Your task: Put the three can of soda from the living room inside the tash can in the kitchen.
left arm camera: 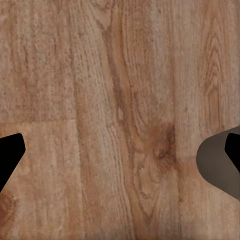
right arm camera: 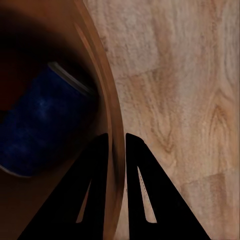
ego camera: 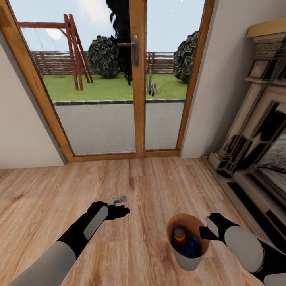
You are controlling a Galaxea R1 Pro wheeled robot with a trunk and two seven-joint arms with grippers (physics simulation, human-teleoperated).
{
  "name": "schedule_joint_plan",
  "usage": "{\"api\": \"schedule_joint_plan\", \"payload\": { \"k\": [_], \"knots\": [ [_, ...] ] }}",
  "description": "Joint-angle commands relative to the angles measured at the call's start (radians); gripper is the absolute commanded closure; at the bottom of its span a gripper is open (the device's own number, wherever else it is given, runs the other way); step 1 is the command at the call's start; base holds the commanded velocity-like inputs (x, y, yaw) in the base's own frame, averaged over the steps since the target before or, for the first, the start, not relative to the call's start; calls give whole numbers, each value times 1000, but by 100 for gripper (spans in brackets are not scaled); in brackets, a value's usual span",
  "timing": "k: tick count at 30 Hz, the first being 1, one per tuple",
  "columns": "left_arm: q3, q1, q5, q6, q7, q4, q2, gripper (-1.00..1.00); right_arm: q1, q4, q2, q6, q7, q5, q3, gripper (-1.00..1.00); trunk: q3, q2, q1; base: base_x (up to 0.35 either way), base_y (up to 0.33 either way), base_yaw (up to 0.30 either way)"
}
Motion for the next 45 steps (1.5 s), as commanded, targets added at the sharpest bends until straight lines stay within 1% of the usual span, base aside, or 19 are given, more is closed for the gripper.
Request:
{"api": "schedule_joint_plan", "payload": {
  "k": [1,7,12,21,27,31,45],
  "knots": [
    [0,0,0,0,0,-1,0,-100,7,0,-3,-16,5,-9,-5,100,0,0,0,0,0,0],
    [-2,0,0,0,0,-3,0,-100,26,1,-8,-44,5,-9,2,100,0,0,0,0,0,0],
    [-2,0,0,0,0,-5,0,-100,32,1,-7,-49,5,-9,15,100,0,0,0,0,0,0],
    [-3,0,0,0,0,-3,0,-100,36,2,-8,-52,5,-9,20,100,0,0,0,0,0,0],
    [-3,0,0,0,0,-2,0,-100,37,2,-8,-53,5,-9,20,100,-19,-42,23,0,0,0],
    [-3,0,0,0,0,-2,0,-100,37,2,-8,-53,5,-9,20,100,-19,-42,23,0,0,0],
    [-3,0,0,0,0,-2,-2,-100,39,2,-8,-53,5,-9,20,100,-63,-140,77,0,0,0]
  ]
}}
